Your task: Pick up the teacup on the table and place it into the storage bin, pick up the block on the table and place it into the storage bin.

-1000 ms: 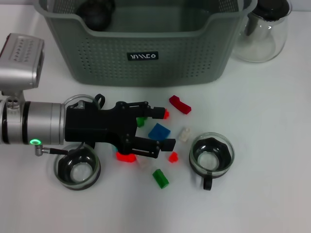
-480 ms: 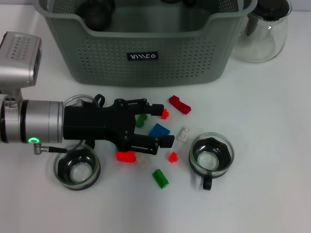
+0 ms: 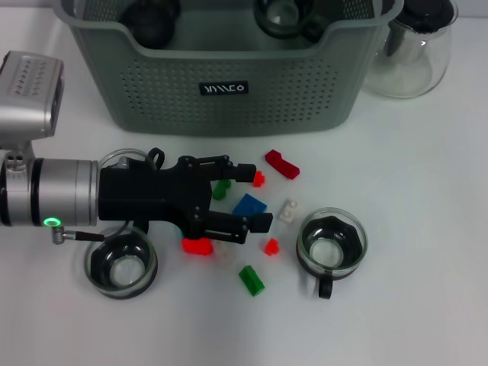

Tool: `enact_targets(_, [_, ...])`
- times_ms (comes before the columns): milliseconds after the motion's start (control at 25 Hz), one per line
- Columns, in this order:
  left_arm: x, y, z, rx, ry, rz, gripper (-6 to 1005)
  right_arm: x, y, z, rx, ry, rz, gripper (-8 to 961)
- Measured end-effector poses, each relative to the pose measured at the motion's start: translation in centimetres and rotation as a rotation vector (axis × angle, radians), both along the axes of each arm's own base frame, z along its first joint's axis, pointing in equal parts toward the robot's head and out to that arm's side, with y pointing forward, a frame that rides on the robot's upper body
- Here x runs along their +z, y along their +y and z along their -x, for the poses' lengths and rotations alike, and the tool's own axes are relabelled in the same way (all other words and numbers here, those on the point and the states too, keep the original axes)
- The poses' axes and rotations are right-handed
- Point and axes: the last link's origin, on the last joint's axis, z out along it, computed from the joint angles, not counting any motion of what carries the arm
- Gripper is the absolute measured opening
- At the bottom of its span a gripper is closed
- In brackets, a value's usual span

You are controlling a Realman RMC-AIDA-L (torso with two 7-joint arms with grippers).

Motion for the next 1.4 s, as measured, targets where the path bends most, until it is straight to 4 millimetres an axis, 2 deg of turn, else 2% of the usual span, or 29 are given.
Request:
enact_targets(600, [-0.08, -0.10, 0.01, -0.001, 0.000, 0.002, 844, -0.06, -0.51, -0.47, -0.036, -0.067, 0.025, 160])
enact_targets(1400, [0.00, -0.07, 0.06, 0.000, 0.000, 0.000, 838, 0.29, -0.56, -0.13, -0.038, -0.068, 0.028, 231])
